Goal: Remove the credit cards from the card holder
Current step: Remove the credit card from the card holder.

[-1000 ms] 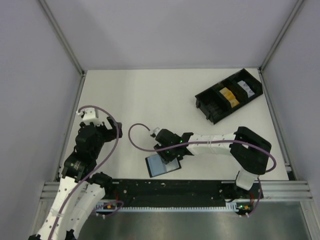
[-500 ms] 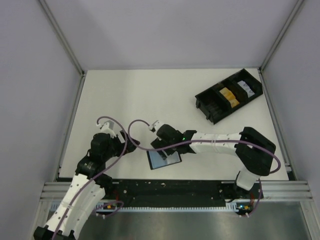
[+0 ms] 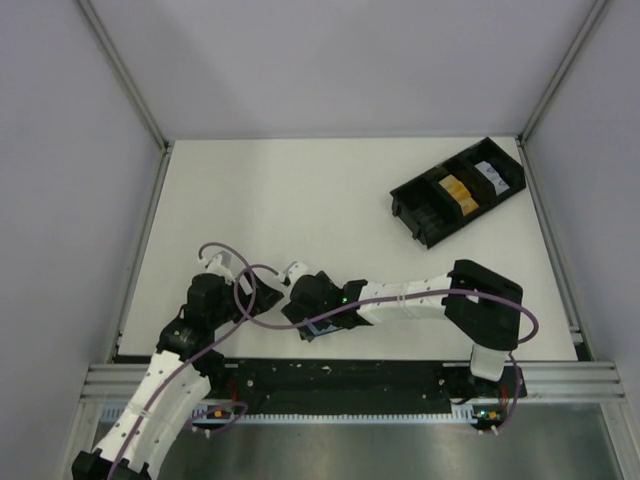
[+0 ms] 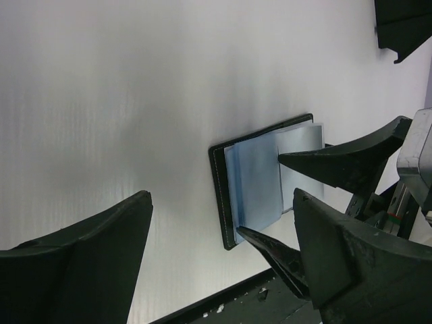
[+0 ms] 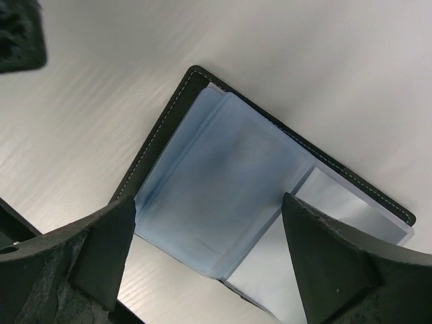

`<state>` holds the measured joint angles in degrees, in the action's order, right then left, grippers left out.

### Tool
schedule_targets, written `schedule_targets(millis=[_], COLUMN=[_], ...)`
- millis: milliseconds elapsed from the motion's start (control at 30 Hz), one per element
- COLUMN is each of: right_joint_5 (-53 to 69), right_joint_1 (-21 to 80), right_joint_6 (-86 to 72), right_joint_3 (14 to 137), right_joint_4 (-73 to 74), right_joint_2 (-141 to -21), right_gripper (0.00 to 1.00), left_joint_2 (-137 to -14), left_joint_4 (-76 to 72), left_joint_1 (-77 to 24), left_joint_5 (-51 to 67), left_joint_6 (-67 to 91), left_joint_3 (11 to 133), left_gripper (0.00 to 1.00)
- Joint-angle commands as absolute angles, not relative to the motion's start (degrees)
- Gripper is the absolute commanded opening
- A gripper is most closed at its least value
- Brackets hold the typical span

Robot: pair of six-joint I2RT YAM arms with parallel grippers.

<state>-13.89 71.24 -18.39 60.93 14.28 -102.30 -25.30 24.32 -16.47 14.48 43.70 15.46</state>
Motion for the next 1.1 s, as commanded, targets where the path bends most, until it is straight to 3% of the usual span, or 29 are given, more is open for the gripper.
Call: schedule_targets(millis=[0,133,433,1000,1067], right_joint_5=[-16.1,-16.7,-18.9,-20.6,-17.9], right_joint_1=[73.1,73.2,73.1,68.4,68.5], right_joint_6=[-19.9,-20.5,-19.9,-19.7,-19.0], right_joint_3=[64.1,63.9,63.0,58.3,58.2], right_joint_4=[14.8,16.0,17.8,17.8,17.3], right_joint_2=[-104.2,-104.2,-101.0,-93.0,-93.1], right_gripper=[0.88,0.84,0.63,0.60,0.63], left_joint_2=[-26.4,-27.8,-29.2,-30.8,-31.1], left_joint_4=[20.8,19.8,17.3,15.5,14.9], left_joint_1=[-16.3,-16.2,-16.3,-17.8,-18.1], left_joint_5=[16.3,17.6,21.3,23.8,23.6], left_joint_6=[44.4,44.6,45.4,46.5,46.8], left_joint_3=[14.4,14.0,13.4,13.9,13.9], left_gripper=[0.88,0.85,0.77,0.67,0.65])
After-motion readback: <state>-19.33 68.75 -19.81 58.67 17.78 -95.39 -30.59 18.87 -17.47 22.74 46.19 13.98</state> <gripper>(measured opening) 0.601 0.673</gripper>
